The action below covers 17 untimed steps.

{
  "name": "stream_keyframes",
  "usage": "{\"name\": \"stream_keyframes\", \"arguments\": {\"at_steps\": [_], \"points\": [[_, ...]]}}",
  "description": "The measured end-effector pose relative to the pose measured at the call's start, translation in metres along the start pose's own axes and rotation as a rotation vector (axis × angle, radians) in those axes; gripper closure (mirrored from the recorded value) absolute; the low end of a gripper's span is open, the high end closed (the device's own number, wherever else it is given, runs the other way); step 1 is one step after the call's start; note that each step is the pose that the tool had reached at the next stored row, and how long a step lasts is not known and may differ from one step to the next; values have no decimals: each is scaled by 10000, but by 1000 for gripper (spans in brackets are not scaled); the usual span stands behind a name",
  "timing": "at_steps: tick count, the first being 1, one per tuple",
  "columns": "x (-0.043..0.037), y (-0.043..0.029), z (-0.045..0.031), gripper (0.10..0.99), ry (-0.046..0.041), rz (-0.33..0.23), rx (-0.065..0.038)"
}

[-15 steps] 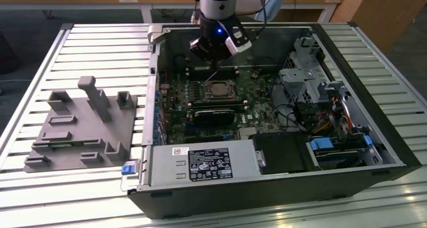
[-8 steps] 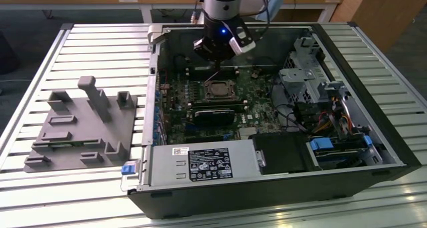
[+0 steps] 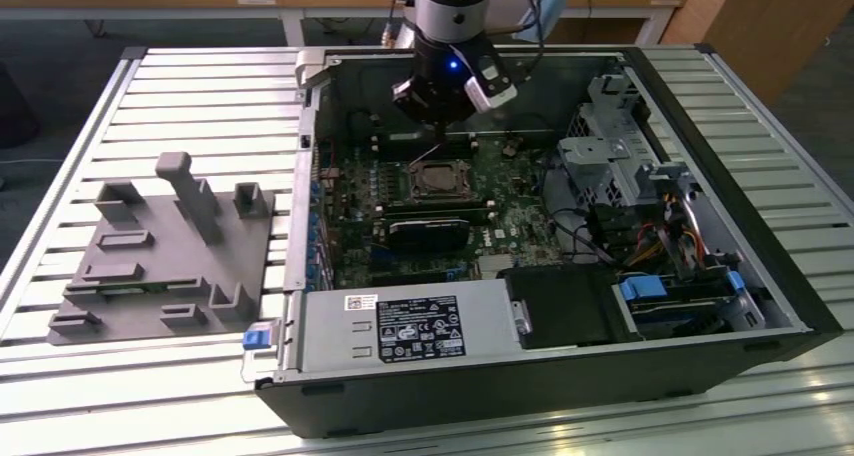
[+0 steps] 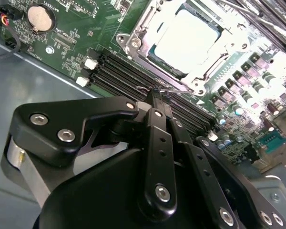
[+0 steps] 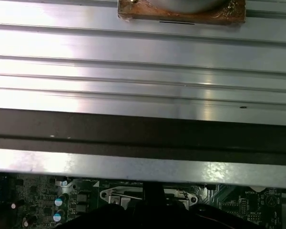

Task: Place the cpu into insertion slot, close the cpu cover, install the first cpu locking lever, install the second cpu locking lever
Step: 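Install the first cpu locking lever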

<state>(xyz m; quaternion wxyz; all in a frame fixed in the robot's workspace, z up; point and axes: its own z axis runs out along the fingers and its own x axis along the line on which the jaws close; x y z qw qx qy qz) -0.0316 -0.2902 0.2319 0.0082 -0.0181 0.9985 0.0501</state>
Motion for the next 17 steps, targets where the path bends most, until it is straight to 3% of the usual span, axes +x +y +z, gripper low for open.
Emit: {"name": "stream_keyframes", "arguments": {"at_steps": [17], "points": [[-100,-24,201,980,18,2,0]]}}
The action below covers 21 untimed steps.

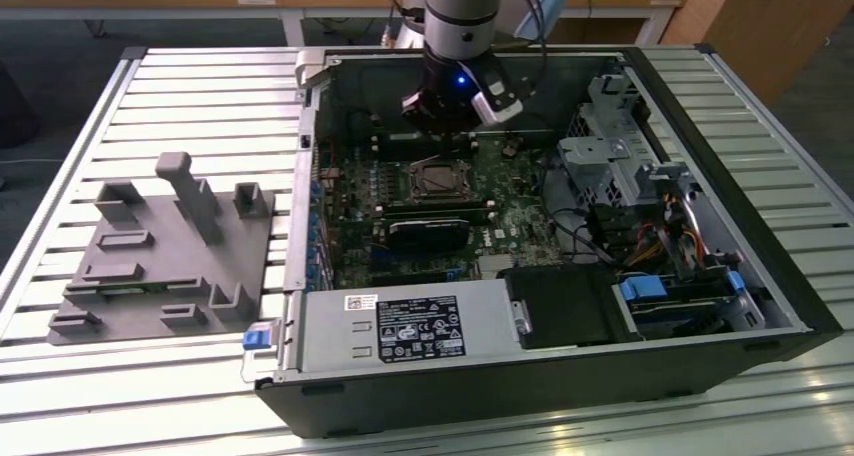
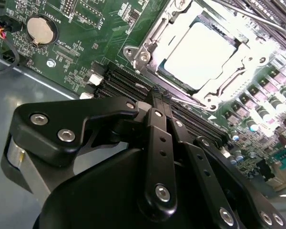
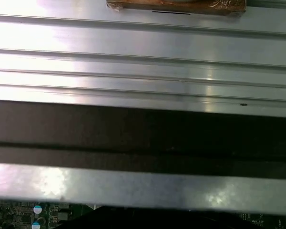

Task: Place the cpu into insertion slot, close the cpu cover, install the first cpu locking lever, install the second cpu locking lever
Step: 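Install the first cpu locking lever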

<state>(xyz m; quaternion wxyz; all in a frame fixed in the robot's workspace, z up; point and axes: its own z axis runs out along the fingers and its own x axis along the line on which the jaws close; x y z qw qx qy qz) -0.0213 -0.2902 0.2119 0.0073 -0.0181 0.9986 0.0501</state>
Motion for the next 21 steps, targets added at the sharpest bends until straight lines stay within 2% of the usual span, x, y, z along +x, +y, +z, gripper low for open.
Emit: {"name": "stream_keyframes", "arguments": {"at_steps": [5,14,21], "points": [[-14,-7,60,980,23,2,-2],[-26,-13,122,980,102,10,-4],[-28,-11,99,980,106,11,-5]]}}
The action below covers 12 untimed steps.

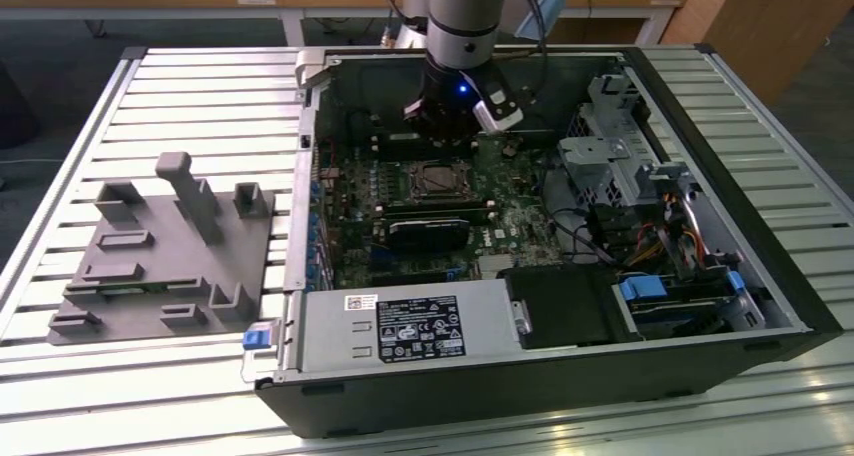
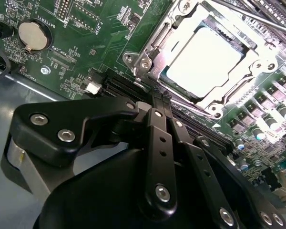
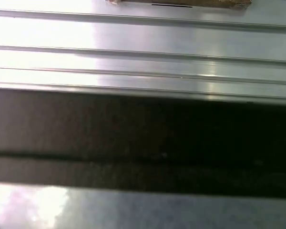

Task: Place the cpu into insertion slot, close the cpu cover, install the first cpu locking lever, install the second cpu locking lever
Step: 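Install the first cpu locking lever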

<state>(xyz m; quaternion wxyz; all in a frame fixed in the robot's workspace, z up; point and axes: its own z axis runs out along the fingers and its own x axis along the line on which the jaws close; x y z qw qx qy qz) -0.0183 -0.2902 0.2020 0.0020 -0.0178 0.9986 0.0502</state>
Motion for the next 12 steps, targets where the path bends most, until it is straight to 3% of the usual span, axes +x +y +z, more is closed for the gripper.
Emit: {"name": "stream_keyframes", "arguments": {"at_steps": [6,12], "points": [[-1,-1,6,980,2,-1,63],[-1,-3,28,980,10,-1,238]]}}
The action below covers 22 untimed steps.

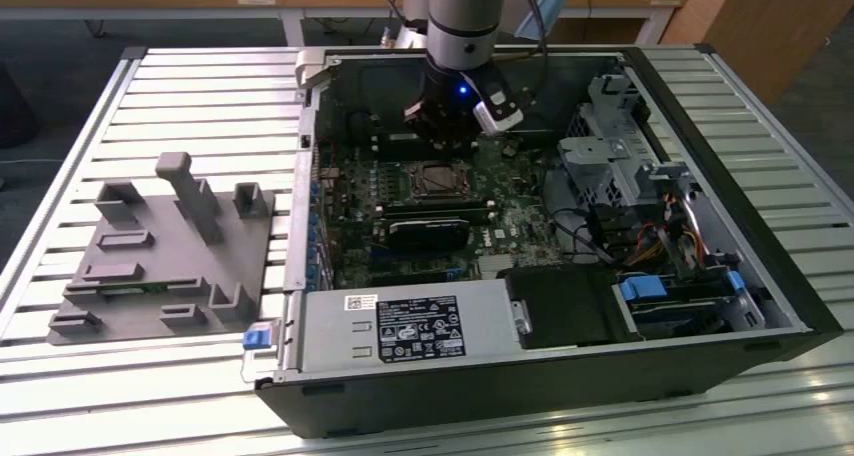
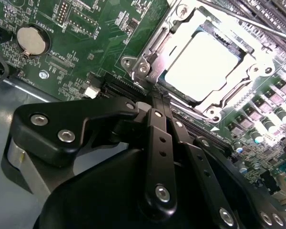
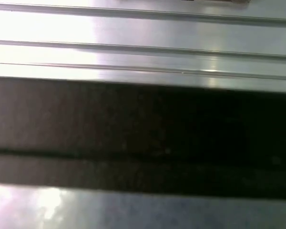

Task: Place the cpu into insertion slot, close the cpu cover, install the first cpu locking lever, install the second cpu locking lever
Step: 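Install the first cpu locking lever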

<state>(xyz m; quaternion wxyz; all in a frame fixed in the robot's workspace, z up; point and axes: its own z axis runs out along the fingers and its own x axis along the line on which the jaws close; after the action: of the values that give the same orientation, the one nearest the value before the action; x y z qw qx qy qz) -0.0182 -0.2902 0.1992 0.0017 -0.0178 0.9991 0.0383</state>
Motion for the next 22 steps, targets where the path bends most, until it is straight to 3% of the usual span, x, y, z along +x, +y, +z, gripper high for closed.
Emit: {"name": "stream_keyframes", "arguments": {"at_steps": [6,14,19,22], "points": [[-4,-1,16,980,4,0,114],[-20,-1,31,980,2,1,111],[-21,9,-101,980,3,0,110],[-22,7,-102,980,3,-1,109]]}}
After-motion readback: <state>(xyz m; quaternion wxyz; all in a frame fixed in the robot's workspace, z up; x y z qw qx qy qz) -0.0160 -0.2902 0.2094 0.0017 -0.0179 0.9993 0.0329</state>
